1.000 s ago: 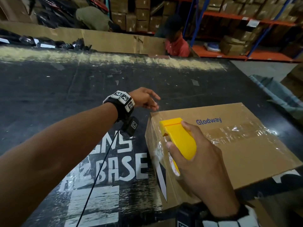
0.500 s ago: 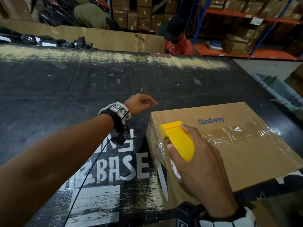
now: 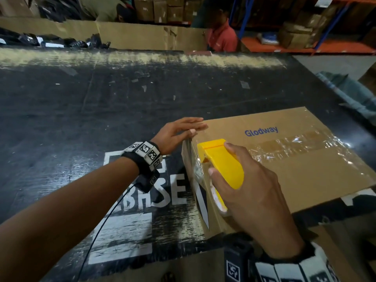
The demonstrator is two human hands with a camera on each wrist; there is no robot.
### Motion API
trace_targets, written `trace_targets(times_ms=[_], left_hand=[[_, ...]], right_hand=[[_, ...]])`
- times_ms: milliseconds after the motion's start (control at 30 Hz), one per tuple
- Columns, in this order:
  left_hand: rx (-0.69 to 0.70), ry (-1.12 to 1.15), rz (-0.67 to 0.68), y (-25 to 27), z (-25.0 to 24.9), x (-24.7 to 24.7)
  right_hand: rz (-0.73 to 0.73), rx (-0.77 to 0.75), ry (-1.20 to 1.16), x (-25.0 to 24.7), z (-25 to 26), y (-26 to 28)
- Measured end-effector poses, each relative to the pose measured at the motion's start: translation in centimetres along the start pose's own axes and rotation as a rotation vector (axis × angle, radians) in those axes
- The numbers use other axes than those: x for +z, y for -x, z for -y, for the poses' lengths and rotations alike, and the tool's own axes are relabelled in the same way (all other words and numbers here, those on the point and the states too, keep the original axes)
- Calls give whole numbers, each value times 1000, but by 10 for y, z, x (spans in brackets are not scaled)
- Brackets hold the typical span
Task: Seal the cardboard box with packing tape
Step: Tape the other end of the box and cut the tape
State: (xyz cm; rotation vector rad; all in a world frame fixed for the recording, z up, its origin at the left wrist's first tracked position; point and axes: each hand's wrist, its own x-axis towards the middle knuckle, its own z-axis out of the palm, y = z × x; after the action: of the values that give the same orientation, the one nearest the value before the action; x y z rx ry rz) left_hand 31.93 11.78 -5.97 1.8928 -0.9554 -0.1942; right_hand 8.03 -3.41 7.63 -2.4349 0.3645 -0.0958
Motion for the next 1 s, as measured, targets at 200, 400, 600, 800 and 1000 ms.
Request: trace_targets(times_ms=[200,400,600,800,1000], left_hand=[[-15,-41,-29,0,-3,1],[-19,-260,-32,6,-9,4],[223,-619,238,58,-73,40],[248,-621,323,84,-101,63],[222,-635,326,83,-96,68]], right_hand=[[-44,7,23,-7,-41,83],[-149,5,56,11,-63,112],[-210,-90,-34,22,-75,116],[-191,-86,-36,25,-80,119],[201,130,-47,-10,-106,158]])
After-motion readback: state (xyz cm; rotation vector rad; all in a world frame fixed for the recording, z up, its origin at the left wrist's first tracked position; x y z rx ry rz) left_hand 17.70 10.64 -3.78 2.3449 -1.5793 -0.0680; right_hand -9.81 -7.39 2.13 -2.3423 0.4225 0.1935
